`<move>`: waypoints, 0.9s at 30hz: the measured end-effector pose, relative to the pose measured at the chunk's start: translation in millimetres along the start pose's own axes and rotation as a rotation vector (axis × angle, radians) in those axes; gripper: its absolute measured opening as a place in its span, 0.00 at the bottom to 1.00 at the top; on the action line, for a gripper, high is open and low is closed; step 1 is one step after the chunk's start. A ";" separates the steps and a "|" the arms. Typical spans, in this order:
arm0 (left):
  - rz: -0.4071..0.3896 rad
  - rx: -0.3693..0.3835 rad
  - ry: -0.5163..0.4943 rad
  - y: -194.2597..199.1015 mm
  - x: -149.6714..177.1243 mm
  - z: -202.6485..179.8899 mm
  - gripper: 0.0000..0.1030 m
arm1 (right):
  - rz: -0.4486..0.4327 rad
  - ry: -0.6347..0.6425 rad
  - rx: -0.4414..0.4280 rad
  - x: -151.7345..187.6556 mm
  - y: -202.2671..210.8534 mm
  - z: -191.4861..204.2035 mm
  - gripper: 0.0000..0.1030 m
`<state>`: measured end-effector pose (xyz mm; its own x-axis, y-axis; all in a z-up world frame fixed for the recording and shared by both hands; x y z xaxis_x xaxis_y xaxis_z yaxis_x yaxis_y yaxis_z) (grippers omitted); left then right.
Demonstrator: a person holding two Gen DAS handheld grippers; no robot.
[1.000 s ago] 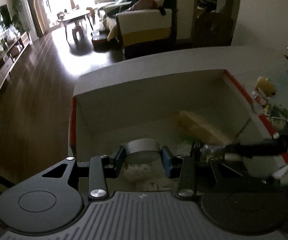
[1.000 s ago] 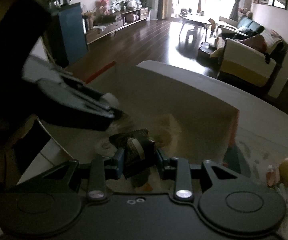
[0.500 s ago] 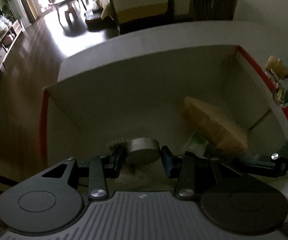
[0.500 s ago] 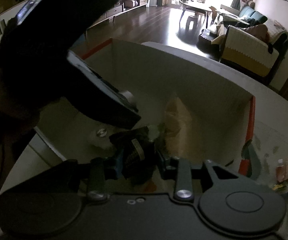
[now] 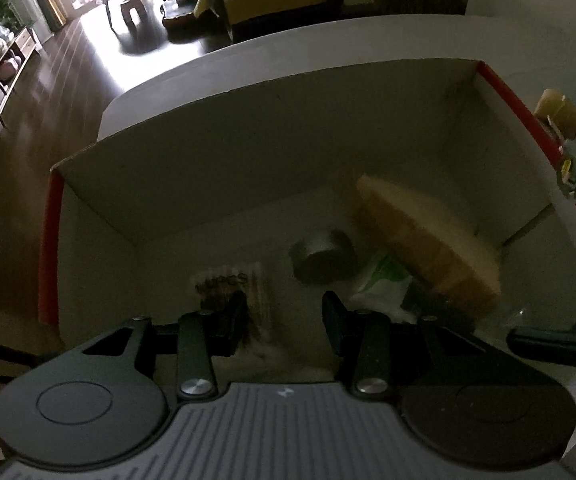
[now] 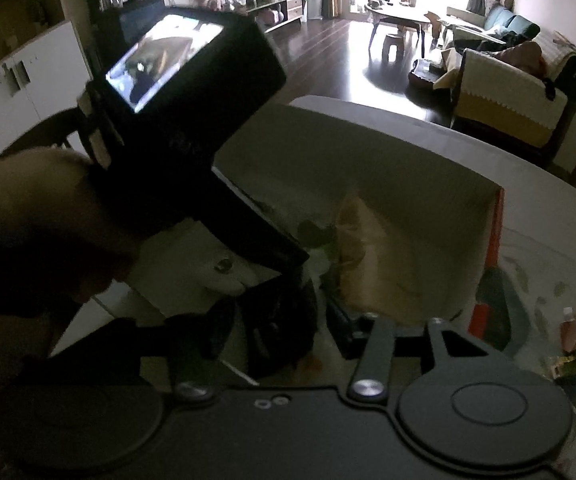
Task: Organize objects
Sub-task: 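Open both tools to drop the tape roll and snack pack into the box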
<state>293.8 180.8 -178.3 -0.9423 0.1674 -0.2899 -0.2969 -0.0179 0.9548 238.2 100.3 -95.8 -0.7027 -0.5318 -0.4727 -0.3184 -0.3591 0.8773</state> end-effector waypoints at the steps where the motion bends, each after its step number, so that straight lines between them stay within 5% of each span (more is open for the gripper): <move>1: -0.004 -0.006 0.003 1.4 2.0 -0.3 0.43 | -0.004 -0.004 0.001 0.3 3.2 -0.7 0.51; 7: -0.042 -0.009 0.037 17.4 13.2 1.2 0.63 | -0.035 -0.033 -0.011 3.8 21.0 -7.3 0.55; 27: -0.193 0.000 0.099 103.0 31.6 -14.9 0.63 | -0.160 -0.032 -0.030 34.1 97.8 -31.4 0.66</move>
<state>231.2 169.6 -90.2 -0.8787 0.0699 -0.4723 -0.4731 0.0053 0.8810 203.1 23.0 -28.8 -0.6645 -0.4418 -0.6027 -0.4087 -0.4603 0.7881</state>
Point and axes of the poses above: each gripper's, at about its wrist camera, not at the fingertips, and y roughly against the way its jaws point, z to its left, x to its underside, the point moved 7 cm from there along -y, roughly the way its jaws point, and after that the axes turned 8 degrees about z, right-handed, at the moved point
